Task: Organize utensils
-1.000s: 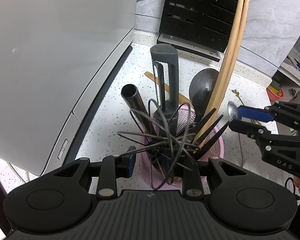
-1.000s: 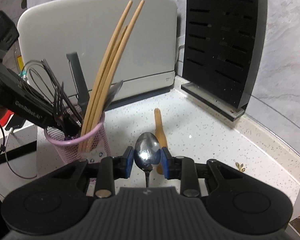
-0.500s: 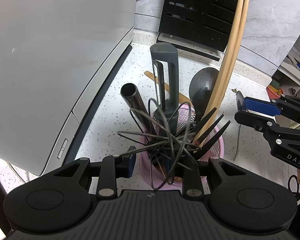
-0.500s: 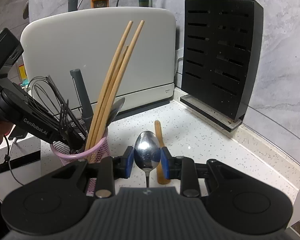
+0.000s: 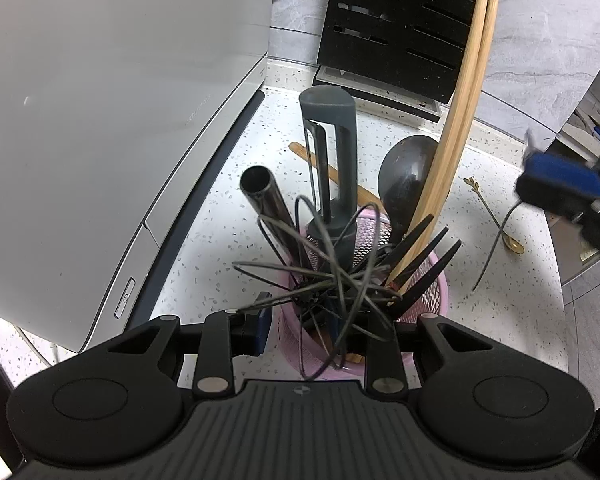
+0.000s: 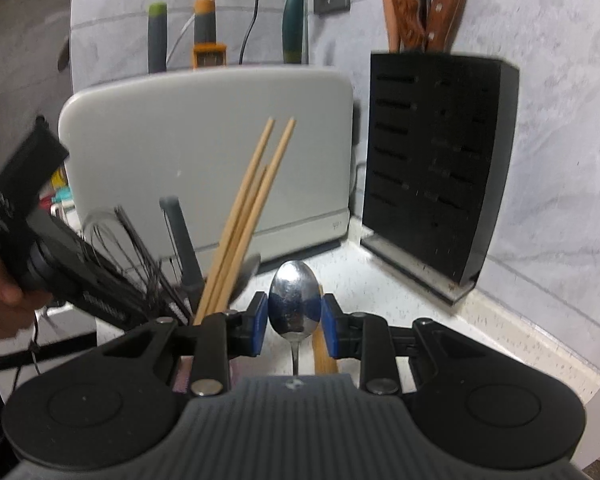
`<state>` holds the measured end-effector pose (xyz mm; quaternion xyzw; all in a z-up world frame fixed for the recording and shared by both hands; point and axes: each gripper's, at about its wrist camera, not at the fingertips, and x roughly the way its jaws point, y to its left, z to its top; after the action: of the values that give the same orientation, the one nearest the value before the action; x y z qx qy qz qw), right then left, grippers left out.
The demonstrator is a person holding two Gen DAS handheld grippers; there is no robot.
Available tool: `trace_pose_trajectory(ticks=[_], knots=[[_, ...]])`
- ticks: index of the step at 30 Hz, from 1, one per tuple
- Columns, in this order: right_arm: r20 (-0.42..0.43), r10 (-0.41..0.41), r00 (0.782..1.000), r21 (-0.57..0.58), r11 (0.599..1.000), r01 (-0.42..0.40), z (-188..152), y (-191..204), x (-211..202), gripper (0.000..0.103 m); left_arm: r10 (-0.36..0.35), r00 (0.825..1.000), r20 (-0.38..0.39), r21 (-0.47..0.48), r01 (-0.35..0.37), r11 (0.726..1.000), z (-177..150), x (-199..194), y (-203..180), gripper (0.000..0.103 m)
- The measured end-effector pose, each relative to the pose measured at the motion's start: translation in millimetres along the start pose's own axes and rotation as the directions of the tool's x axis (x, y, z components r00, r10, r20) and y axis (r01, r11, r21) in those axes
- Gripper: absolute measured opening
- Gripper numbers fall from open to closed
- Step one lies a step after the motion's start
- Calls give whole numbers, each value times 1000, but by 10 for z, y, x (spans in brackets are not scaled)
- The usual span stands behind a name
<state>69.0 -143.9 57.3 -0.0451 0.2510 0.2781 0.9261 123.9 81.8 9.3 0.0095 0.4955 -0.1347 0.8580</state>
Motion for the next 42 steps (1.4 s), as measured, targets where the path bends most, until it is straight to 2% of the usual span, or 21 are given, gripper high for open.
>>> trace_pose_trajectory(ticks=[14,19,28,42], knots=[[147,78,986,20,996,-82,352,137,-188,27,0,1000,-3,2,0,1000,7,21,-3,33],[166,120,979,6,992,-122,397,253,-142,27,1,1000,-3,3,-1,1000,4,17,3,33],[145,161,976,-14,987,-161,407,400,30,27,-5,1000,-1,0,5,1000,-4,2,26,33],[46,168,985,-20,986,-167,213,390,186,27,-9,1000,2,-1,9,1000,-6,-5,29,33]])
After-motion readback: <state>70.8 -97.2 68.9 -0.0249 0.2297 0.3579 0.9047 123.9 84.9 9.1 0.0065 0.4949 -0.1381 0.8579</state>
